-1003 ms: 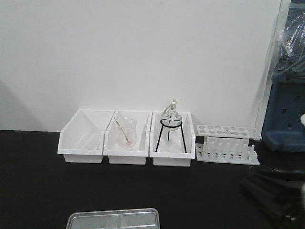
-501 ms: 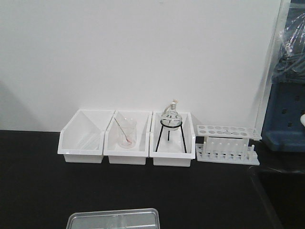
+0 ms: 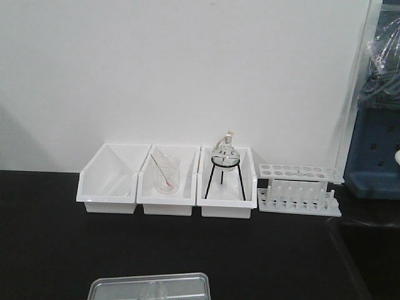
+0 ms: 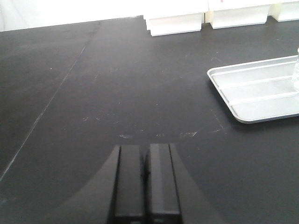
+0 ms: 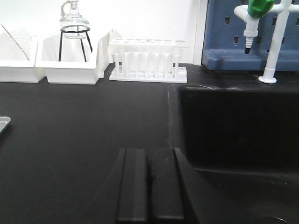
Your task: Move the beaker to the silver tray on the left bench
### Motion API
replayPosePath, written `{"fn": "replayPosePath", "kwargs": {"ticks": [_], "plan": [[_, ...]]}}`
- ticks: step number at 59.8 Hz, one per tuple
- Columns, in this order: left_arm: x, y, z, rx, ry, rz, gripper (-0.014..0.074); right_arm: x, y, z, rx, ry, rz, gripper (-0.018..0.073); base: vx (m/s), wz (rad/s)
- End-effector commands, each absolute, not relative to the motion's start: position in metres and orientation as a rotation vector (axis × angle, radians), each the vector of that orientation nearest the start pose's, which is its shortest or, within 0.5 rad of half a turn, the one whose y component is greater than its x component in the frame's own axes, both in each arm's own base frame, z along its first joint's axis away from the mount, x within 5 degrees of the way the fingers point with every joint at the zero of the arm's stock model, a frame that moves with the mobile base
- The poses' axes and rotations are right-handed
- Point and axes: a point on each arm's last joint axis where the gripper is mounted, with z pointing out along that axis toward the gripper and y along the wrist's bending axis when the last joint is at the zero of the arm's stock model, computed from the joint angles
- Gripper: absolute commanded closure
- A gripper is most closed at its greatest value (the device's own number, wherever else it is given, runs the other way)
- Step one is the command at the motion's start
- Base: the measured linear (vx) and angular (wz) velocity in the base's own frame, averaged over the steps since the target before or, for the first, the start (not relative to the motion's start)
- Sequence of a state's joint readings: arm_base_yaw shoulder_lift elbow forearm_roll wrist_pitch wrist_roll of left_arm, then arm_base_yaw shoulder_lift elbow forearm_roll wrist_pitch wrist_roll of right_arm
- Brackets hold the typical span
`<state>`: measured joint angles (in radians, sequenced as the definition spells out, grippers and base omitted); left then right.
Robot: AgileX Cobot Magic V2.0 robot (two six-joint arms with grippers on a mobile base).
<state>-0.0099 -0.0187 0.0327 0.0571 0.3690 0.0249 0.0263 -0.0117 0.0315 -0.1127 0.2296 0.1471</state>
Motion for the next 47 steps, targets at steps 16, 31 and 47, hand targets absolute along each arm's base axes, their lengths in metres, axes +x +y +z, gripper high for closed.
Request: {"fn": "replayPosePath", "kwargs": {"ticks": [16, 31, 47], "plan": [[0.0543, 0.0006, 0.1708, 0.070, 1.796, 0.057, 0.0595, 0.0559, -0.0001, 0.1882, 0.001, 1.649, 0.016, 0.0573, 0.00, 0.00], [0.0543, 0.0006, 0.1708, 0.070, 1.796, 0.057, 0.0595, 0.0559, -0.0001, 0.1882, 0.001, 1.649, 0.016, 0.0573, 0.00, 0.00], [0.0543, 0.0006, 0.1708, 0.070, 1.796, 0.057, 0.0595, 0.0559, -0.0001, 0.1882, 0.001, 1.649, 0.016, 0.0573, 0.00, 0.00]]}}
